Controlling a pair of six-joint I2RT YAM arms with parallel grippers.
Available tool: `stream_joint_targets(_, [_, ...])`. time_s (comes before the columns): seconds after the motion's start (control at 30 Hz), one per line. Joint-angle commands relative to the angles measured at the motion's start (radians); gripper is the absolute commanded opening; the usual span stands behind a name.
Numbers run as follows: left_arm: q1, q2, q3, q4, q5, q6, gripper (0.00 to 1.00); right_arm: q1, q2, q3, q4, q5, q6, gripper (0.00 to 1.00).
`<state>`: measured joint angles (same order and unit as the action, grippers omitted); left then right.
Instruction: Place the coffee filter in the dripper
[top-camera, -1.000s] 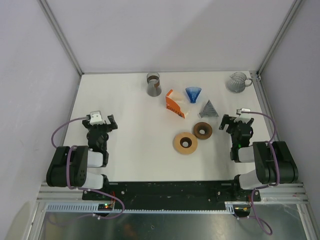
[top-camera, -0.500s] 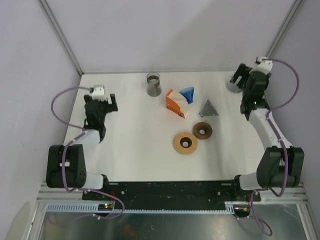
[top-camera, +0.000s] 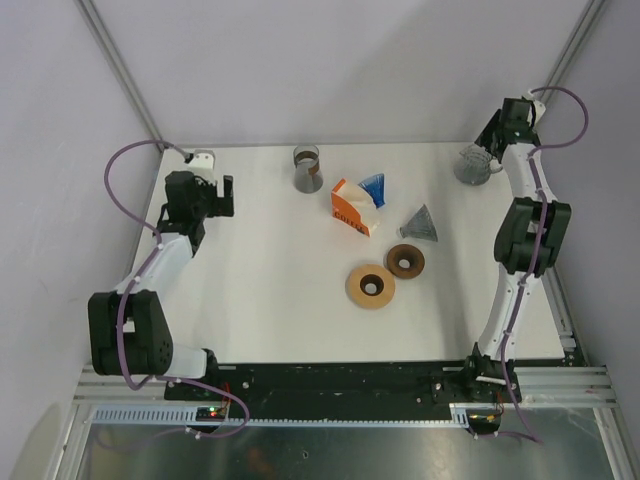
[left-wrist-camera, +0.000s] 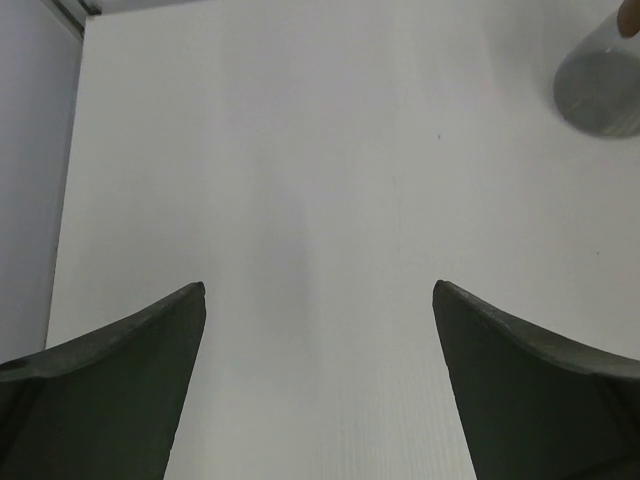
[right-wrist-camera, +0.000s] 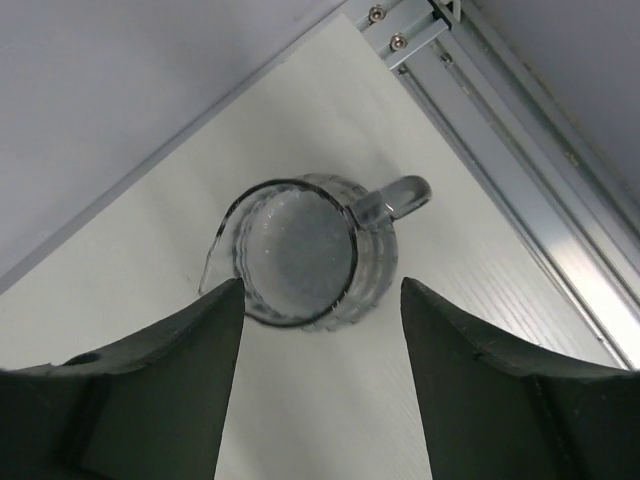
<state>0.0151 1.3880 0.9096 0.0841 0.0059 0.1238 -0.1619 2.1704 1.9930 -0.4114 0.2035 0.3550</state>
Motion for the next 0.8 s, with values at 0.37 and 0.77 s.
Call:
stream_joint_targets(0.37, [-0.006,0.019,0.054,-0.092,-0.002,0.031,0.99,-0.011,0.251,0.298,-0.159,0.073,0.039,0.52])
stream_joint_targets(0.77, [-0.006,0.005,0.064,-0.120,-0.036,0.040,0.99,-0.011,0.229,0.264,-0.165,0.060,0.007,0.03])
